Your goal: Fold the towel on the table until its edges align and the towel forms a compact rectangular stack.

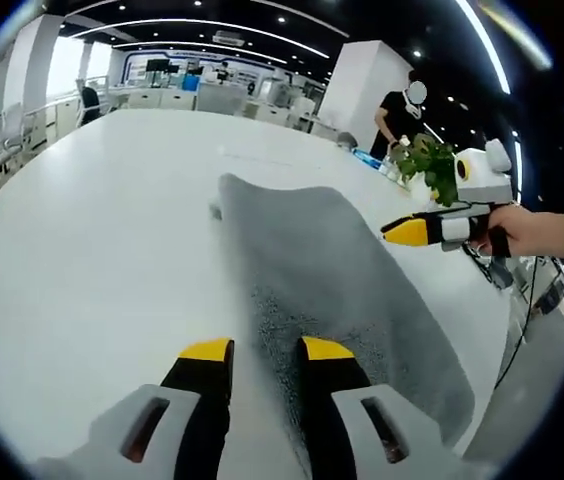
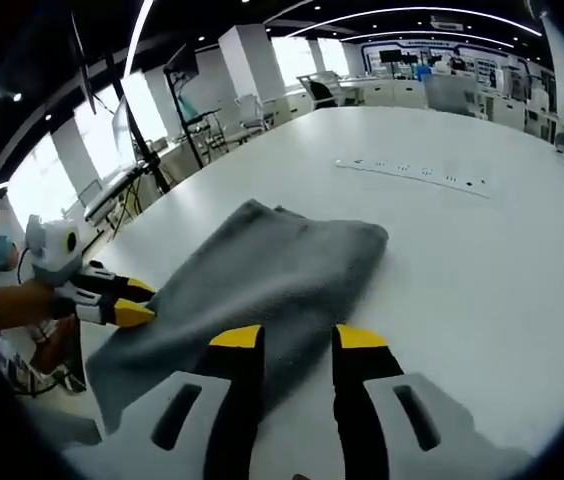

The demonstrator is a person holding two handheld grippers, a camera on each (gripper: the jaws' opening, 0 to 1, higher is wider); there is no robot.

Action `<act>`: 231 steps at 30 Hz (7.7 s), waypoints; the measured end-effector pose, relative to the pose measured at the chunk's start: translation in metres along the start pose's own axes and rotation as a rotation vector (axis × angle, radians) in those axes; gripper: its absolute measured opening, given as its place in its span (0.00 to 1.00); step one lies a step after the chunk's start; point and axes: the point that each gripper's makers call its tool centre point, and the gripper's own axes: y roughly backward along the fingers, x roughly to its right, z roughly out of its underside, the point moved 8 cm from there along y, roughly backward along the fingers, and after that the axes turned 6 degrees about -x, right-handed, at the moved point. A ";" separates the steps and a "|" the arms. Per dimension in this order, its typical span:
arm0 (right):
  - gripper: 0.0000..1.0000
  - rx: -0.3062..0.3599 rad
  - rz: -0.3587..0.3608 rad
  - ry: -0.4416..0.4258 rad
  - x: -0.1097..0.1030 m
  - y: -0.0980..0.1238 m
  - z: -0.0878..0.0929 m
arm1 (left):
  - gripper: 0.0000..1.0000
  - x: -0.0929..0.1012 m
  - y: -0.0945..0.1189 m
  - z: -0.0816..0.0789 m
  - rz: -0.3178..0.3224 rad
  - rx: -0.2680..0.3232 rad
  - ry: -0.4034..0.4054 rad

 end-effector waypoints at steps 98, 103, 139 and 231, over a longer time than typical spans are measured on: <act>0.01 -0.021 0.228 -0.104 0.056 0.089 0.102 | 0.07 0.142 -0.054 -0.009 0.112 -0.057 -0.354; 0.06 -0.009 0.215 -0.080 0.058 0.093 0.097 | 0.27 0.139 -0.052 -0.017 0.078 -0.056 -0.411; 0.26 0.019 -0.015 0.108 -0.020 0.133 0.129 | 0.46 0.214 0.007 0.046 0.468 -0.183 -0.755; 0.04 -0.040 0.206 0.534 -0.063 0.154 0.145 | 0.16 0.219 0.000 0.033 0.542 -0.294 -0.714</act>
